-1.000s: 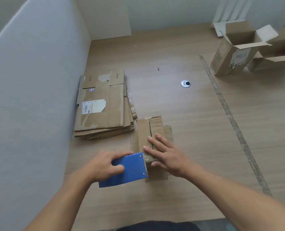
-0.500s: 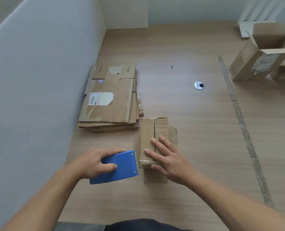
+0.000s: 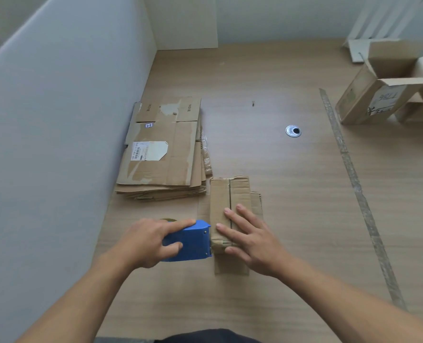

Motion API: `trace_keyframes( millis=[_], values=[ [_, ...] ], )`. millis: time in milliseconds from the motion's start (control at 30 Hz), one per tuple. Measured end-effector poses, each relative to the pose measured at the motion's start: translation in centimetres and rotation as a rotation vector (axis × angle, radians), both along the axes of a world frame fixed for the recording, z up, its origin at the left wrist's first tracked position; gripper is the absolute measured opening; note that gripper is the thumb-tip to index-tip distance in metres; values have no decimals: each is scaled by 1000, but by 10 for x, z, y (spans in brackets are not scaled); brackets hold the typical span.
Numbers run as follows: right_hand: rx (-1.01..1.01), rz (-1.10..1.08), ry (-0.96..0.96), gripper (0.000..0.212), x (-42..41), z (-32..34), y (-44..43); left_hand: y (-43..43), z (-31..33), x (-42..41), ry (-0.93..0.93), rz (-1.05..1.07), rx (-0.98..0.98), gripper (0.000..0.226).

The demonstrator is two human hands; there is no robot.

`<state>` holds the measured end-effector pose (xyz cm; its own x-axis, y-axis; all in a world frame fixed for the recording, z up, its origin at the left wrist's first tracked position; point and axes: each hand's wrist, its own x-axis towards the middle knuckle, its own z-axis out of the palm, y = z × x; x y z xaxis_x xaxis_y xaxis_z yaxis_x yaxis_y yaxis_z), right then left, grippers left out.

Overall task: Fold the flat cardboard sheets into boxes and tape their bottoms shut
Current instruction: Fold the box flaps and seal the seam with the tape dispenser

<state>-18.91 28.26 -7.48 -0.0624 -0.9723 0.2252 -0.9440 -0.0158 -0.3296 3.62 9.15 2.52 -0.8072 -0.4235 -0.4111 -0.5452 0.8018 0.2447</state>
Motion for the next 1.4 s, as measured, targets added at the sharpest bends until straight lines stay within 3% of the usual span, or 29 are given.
trace_keyframes(
  millis=[67, 267, 367, 533, 767, 1133, 1267, 1400],
  values=[
    [0, 2, -6, 52, -1, 0, 0, -1, 1, -2, 5, -4, 0, 71],
    [-6, -2, 22, 51, -1, 0, 1, -5, 0, 19, 33, 97, 284, 52],
    [-8, -6, 38, 50, -1, 1, 0, -7, 7, 24, 33, 105, 302, 50],
    [8, -2, 49, 52, -2, 0, 2, -14, 16, 33, 0, 142, 265, 47],
    [19, -8, 27, 52, 0, 2, 0, -4, -2, 18, -57, 224, 217, 65],
    [37, 52, 1, 51, 12, 8, 0, 17, -7, -26, -132, 205, -209, 57],
    [82, 30, -41, 53, 17, 13, 0, 19, -15, -24, -106, 326, -158, 58],
    [142, -142, 22, 63, 38, 39, -7, 18, -14, -12, -16, 472, -103, 57]
  ],
)
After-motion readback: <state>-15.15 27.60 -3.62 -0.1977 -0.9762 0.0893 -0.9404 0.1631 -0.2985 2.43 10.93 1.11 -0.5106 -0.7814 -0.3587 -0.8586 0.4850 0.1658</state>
